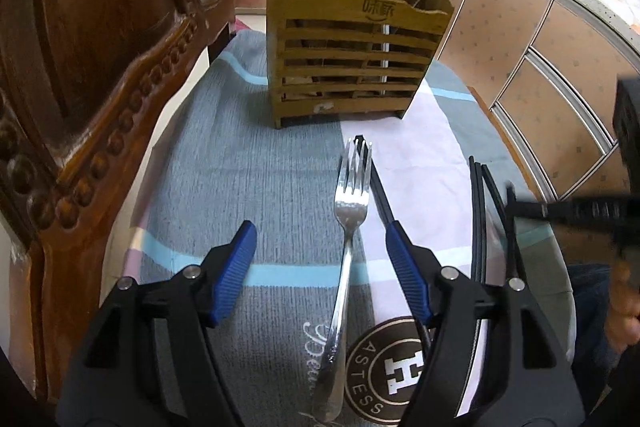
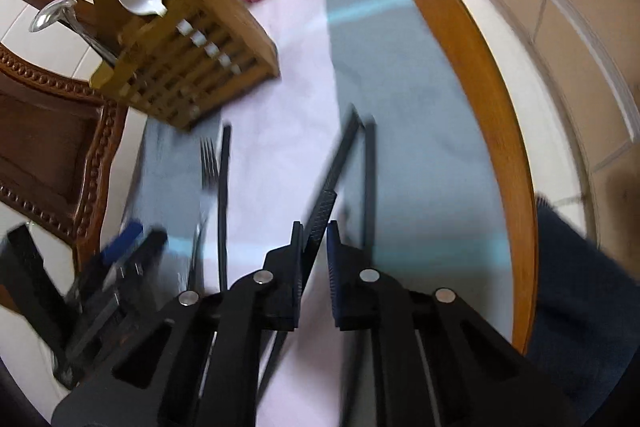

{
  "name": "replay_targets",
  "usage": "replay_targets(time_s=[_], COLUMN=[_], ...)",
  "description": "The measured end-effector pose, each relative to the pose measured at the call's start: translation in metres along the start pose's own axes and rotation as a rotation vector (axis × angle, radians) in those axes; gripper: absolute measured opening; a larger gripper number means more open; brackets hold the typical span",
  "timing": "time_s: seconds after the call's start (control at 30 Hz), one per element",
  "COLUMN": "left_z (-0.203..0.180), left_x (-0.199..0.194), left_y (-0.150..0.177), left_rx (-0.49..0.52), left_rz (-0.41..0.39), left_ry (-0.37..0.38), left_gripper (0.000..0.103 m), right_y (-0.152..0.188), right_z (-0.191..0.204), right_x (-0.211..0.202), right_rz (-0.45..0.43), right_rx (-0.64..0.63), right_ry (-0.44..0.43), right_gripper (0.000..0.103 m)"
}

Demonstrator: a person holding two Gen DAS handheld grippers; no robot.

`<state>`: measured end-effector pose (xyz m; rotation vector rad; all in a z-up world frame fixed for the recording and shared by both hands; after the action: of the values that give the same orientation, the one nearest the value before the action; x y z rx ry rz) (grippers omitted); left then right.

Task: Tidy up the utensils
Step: 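Close the left tool on the steel fork while the right tool reaches the black chopsticks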

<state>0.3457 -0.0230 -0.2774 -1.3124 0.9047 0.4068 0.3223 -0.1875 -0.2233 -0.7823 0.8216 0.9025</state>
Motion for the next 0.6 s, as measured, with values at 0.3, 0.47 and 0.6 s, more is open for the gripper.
replay_targets(time_s=[0.3,0.47,0.6], left_z=[-0.013,-0.023,-0.02], left_x=[0.016,0.026,0.033], left_y=[0.003,0.011,0.018], left_rx=[0.038,0.07,0.071], left_rz=[0.059,0.108,0.15], left_ry=[0.002,0.007,-0.018], left_gripper=[0.065,0.035,0.023], right_y=[-0.023,-0.008,0.008], right_z=[0.002,-0.031,-0.029], right_x=[-0.014,-0.012,-0.001], right_rz=[-0.086,-0.052,-0.028], right_rx=[-0.041,-0.057,-0.128], right_ry=[0.038,0.143,0.165], right_gripper=[0.025,0.025,0.025])
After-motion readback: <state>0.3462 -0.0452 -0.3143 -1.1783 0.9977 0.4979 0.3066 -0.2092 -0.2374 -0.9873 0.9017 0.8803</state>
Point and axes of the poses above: each gripper's, at about its wrist camera, not at the fingertips, and x roughly the way its jaws point, z to its left, y to its underside, the point moved 8 cm from there along x, roughly the way its jaws point, and after that the axes turned 13 degrees about x, right-handed, at the moved point
